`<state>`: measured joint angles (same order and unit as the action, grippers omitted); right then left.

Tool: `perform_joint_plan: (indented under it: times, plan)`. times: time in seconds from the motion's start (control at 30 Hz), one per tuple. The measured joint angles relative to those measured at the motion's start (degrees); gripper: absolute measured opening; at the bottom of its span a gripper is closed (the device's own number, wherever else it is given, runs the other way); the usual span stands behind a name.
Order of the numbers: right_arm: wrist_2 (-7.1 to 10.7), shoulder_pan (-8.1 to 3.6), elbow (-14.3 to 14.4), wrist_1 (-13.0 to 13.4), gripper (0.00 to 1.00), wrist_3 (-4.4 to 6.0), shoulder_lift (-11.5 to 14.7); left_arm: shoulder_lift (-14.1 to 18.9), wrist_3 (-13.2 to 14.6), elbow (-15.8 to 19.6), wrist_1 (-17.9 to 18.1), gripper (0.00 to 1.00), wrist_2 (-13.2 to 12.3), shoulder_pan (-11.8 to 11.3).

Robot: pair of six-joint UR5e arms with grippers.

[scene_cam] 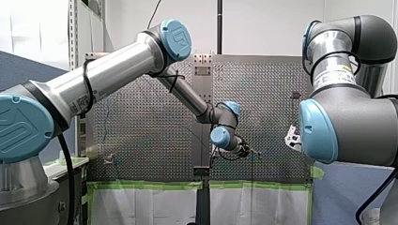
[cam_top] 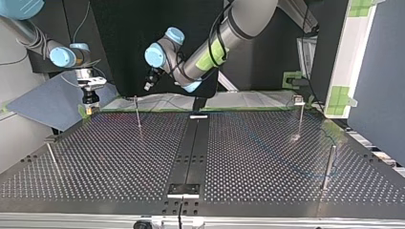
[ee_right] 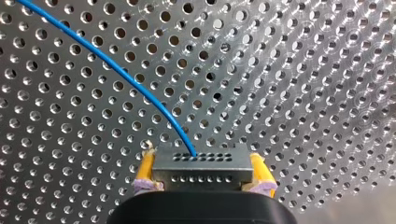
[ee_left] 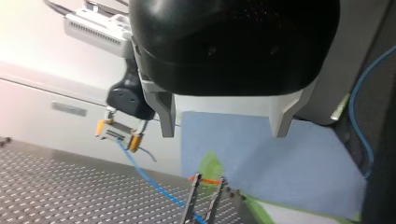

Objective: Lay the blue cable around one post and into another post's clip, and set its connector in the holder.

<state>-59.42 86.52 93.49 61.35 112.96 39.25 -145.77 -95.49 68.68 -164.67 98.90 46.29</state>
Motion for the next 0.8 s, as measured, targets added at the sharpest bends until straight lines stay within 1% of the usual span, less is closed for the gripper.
perform_joint_plan:
  times: [0.2,0.47,0.6,0.7,0.8]
  plan:
    - [0.00,0.32,0.00,0.06,0.00,0.03,-0.07,-0.20,-2.79,0.02,2.80,1.00,0.90,-0.52]
    - [0.00,0.44,-0.01,-0.04,0.00,0.09,-0.16,-2.00,-6.35,0.03,6.36,1.00,2.28,-0.79]
    - [0.00,0.53,0.00,-0.07,0.00,0.08,-0.17,-2.23,-8.14,0.03,8.10,1.00,2.88,-0.97]
    - [0.00,0.64,-0.01,-0.12,0.00,0.09,-0.20,-2.29,-8.74,0.02,8.38,1.00,3.45,-1.09]
    - [0.00,0.72,-0.01,-0.20,0.00,0.09,-0.24,-2.27,-8.72,0.03,8.00,1.00,4.13,-1.10]
